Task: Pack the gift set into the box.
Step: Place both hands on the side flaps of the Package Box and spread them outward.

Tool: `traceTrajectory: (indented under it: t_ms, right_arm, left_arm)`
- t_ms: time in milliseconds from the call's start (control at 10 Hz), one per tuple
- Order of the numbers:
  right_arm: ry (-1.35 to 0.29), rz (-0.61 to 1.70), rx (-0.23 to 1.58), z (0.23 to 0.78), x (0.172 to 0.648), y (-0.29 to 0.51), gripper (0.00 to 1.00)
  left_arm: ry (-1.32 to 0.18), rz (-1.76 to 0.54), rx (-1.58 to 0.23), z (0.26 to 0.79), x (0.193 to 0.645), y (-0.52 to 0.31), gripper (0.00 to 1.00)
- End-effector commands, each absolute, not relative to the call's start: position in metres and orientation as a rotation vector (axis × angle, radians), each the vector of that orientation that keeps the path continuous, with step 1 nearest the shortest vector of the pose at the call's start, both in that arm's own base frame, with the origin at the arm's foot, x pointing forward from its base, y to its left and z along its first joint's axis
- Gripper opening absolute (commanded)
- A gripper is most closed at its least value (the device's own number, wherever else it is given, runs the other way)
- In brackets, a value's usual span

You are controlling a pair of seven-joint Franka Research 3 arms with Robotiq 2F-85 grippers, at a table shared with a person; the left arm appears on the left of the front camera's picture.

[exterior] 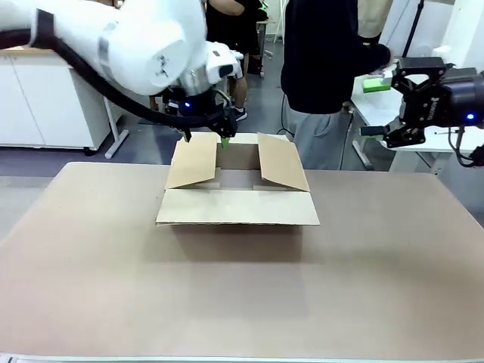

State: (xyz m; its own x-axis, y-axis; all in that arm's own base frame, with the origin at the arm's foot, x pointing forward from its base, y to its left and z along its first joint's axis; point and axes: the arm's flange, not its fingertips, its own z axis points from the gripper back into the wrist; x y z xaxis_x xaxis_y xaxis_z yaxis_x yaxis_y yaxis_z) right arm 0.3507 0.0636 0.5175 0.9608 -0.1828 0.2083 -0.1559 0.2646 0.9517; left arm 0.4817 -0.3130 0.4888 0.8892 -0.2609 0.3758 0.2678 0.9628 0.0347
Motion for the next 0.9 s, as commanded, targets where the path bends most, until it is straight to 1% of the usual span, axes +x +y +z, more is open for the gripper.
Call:
traceTrajectory:
  t_ms: [0, 300, 400, 800]
  right_arm:
    - [-0.327, -0.002, 1.334, 0.518, 0.354, 0.066, 1.0]
    - [-0.327, -0.002, 1.334, 0.518, 0.354, 0.066, 1.0]
    - [-0.327, -0.002, 1.334, 0.518, 0.354, 0.066, 1.0]
    - [-0.327, -0.002, 1.334, 0.518, 0.354, 0.066, 1.0]
  left_arm:
    - [-0.336, -0.224, 0.079, 0.486, 0.488, -0.353, 1.0]
    - [-0.325, -0.191, 0.108, 0.473, 0.504, -0.352, 1.0]
    - [-0.307, -0.177, 0.151, 0.466, 0.511, -0.354, 1.0]
    - [-0.289, -0.114, 0.232, 0.429, 0.537, -0.363, 1.0]
